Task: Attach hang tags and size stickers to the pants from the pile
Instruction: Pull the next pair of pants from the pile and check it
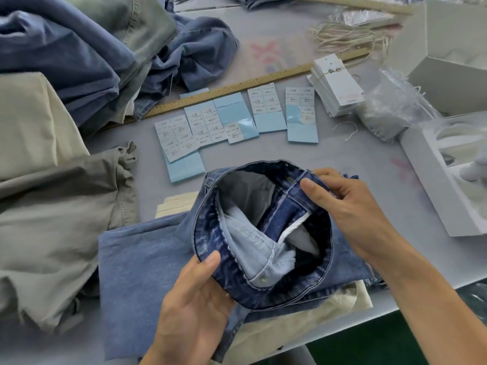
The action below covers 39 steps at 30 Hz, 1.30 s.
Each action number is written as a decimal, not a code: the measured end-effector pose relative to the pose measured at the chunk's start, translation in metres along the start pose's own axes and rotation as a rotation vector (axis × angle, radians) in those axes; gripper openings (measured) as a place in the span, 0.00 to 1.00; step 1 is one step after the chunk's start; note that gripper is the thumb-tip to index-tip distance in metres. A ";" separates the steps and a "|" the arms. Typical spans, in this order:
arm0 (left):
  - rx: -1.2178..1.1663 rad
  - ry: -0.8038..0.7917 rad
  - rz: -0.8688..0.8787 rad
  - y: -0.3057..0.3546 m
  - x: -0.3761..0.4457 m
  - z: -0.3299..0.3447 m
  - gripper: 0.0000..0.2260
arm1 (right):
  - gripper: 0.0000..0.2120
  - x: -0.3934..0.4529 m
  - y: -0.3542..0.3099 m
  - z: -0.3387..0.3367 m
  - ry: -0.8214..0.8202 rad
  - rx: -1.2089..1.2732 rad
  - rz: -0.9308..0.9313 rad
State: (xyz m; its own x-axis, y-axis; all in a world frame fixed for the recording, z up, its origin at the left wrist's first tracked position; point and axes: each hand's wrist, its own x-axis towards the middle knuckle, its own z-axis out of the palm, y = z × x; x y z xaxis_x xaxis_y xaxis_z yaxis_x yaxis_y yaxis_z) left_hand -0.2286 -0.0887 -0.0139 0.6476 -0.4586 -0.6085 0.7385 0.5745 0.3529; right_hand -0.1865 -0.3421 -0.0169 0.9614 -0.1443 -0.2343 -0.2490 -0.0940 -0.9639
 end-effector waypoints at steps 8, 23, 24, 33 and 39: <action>0.709 0.117 0.457 0.013 0.004 0.019 0.28 | 0.18 -0.014 -0.010 -0.015 -0.279 -0.319 0.041; 1.843 0.439 0.563 0.051 0.000 0.077 0.22 | 0.30 -0.057 -0.040 0.052 -0.217 -0.682 -0.392; 1.555 0.321 0.443 0.050 0.000 0.082 0.24 | 0.34 -0.057 -0.040 0.052 -0.279 -0.601 -0.304; 1.334 0.137 1.070 0.061 0.018 0.078 0.19 | 0.21 -0.026 -0.015 0.022 -0.195 -0.205 0.021; 1.150 0.281 0.318 0.091 0.085 0.033 0.55 | 0.25 -0.020 -0.030 -0.034 -0.362 -0.176 -0.085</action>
State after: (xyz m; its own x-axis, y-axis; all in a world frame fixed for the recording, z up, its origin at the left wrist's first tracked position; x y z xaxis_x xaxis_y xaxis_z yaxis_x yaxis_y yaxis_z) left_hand -0.1005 -0.0977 -0.0101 0.8712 -0.1628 -0.4631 0.3830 -0.3645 0.8488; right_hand -0.2019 -0.3696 0.0207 0.9506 0.2245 -0.2144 -0.1530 -0.2622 -0.9528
